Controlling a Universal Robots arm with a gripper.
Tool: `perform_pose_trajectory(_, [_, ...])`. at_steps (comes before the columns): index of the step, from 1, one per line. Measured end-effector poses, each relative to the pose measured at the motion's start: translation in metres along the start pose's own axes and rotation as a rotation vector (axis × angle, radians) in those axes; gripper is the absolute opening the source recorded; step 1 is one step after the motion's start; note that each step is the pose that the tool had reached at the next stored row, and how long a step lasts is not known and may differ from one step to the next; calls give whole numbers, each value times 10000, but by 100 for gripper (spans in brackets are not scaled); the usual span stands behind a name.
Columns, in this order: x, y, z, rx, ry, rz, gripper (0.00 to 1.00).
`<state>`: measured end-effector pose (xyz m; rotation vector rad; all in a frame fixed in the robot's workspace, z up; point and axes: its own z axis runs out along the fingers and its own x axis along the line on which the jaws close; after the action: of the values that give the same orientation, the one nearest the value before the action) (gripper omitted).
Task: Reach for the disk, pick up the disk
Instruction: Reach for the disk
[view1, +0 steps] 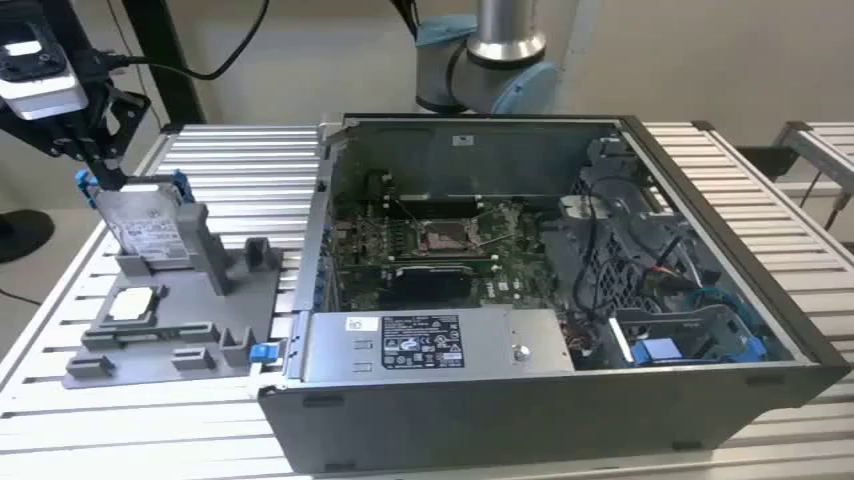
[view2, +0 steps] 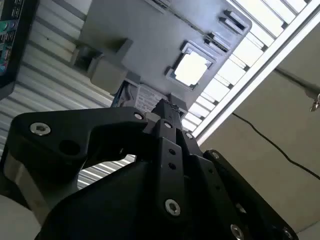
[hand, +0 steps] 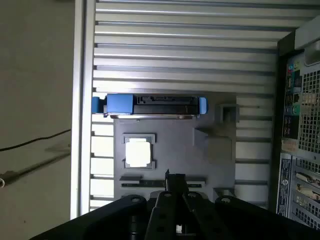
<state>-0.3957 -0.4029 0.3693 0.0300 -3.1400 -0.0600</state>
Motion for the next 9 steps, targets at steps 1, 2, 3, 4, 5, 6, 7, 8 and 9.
perform_pose_trajectory(1, [0, 0, 0, 0, 0, 0, 0])
perform_pose_trajectory(2, [0, 0, 0, 0, 1, 0, 0])
perform_pose_trajectory(3, [0, 0, 0, 0, 0, 0, 0])
perform_pose_trajectory(4, [0, 0, 0, 0, 0, 0, 0])
perform_pose_trajectory(5, [0, 0, 0, 0, 1, 0, 0])
perform_pose_trajectory(6, [0, 0, 0, 0, 0, 0, 0])
perform_pose_trajectory(7, [0, 0, 0, 0, 0, 0, 0])
perform_pose_trajectory(8, [0, 0, 0, 0, 1, 0, 0])
perform_pose_trajectory(9, [0, 0, 0, 0, 0, -1, 0])
